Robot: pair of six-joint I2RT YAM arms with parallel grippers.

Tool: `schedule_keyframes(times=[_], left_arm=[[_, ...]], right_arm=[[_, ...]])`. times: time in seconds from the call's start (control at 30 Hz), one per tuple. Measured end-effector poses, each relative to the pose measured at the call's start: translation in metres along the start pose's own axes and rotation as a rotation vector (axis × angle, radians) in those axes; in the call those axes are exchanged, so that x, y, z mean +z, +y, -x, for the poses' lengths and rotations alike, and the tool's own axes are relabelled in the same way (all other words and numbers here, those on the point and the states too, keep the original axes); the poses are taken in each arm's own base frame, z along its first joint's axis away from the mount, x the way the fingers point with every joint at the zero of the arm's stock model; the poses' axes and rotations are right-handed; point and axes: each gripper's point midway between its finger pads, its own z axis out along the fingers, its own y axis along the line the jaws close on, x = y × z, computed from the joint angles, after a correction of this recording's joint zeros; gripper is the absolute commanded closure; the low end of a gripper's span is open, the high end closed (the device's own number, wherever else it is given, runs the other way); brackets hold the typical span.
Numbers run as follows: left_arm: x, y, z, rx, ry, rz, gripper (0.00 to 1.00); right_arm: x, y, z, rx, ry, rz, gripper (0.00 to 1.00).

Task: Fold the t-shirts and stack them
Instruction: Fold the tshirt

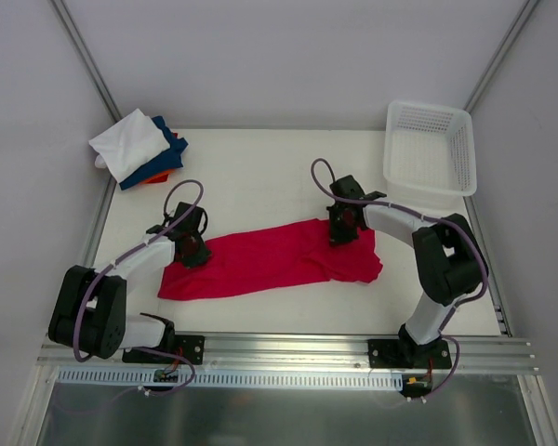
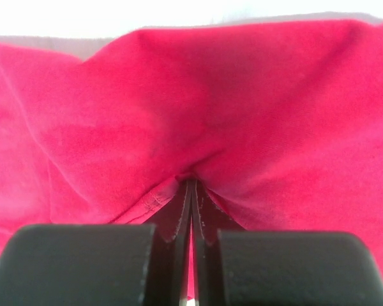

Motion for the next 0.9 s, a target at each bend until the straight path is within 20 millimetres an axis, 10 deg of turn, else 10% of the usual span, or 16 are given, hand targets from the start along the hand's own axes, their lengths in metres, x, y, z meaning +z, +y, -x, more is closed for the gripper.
schedule_keyframes(times=[0.9], left_arm=[[-0.035, -0.020, -0.104, 0.140, 0.110, -0.045, 1.00]], right_arm=[[0.045, 0.018, 0.159, 0.026, -0.067, 0.066, 0.99]])
